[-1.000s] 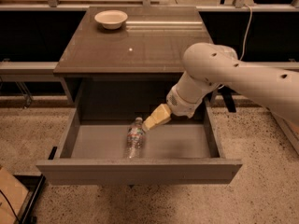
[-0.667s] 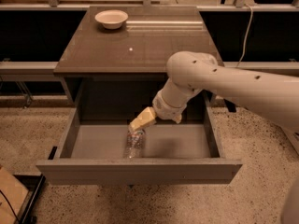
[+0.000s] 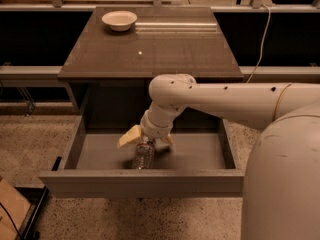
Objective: Pick water bottle from top drawer and place on counter
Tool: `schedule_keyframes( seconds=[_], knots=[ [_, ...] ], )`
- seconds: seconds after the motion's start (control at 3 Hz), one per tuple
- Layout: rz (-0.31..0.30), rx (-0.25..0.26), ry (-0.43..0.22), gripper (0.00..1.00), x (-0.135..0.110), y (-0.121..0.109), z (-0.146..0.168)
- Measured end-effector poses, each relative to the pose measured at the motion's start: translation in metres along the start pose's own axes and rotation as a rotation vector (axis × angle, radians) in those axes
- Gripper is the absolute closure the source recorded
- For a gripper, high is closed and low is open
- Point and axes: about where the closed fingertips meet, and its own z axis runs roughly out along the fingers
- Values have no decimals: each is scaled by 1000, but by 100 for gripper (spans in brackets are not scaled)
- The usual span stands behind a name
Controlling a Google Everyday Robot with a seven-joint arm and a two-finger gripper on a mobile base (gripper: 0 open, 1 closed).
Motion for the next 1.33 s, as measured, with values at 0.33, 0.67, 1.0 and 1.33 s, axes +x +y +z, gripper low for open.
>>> schedule_keyframes(
  seconds=[0.33,0.67,1.0,1.33],
  knots=[
    [77,28,12,26,2,1,12],
    [125,62,-13,49,6,-5,3],
    [153,74,-58,72,9,-13,-17],
    [139,28,-120,95,13,-14,-43]
  ],
)
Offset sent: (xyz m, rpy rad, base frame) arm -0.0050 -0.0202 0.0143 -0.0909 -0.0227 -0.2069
